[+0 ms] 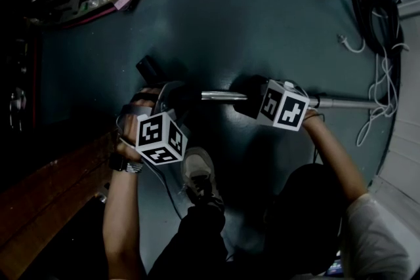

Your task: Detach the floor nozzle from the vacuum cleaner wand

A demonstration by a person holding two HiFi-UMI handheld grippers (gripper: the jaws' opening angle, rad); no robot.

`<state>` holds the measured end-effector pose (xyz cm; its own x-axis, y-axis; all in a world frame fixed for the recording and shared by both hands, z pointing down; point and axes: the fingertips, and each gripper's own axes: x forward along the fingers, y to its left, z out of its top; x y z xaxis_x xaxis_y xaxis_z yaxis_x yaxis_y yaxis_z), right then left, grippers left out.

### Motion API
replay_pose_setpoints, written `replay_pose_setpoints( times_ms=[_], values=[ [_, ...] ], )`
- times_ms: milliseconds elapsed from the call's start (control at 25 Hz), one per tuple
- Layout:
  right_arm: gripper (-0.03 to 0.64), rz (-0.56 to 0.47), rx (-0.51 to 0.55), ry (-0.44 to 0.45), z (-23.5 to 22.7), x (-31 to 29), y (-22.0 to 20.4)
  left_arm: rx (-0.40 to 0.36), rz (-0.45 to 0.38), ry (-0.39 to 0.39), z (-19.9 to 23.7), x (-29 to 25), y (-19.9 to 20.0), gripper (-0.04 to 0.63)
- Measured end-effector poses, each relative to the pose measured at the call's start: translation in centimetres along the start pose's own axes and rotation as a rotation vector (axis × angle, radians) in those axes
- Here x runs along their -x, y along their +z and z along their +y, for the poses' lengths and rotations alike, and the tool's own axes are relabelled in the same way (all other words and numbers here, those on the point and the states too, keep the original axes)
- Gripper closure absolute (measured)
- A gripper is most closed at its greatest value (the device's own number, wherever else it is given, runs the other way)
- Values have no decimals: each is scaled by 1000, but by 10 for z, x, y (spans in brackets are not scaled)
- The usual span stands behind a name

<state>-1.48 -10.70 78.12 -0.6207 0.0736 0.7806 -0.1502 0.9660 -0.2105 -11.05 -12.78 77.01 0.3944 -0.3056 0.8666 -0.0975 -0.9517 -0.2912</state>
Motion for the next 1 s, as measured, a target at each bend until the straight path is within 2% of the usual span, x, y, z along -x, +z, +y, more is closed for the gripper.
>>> replay_pose_setpoints(
  times_ms=[120,280,520,800,920,1000],
  values=[
    [457,-4,3,7,3,0,1,1,11,-9,-3,1,-2,390],
    [457,1,25,-3,5,-1,3,116,25,-158,-11,-3,-6,391],
    [457,28,59,-10,9,-1,1,205,34,-298,-18,-2,-8,391],
    [457,86,137,-24,12,-2,-2,225,61,-351,-29,-5,-10,391],
    [457,96,152,-33,12,-4,-3,266,83,-436,-33,-6,-12,391],
    [457,89,147,-42,10,-4,-3,268,81,-478,-31,-5,-11,393]
  ],
)
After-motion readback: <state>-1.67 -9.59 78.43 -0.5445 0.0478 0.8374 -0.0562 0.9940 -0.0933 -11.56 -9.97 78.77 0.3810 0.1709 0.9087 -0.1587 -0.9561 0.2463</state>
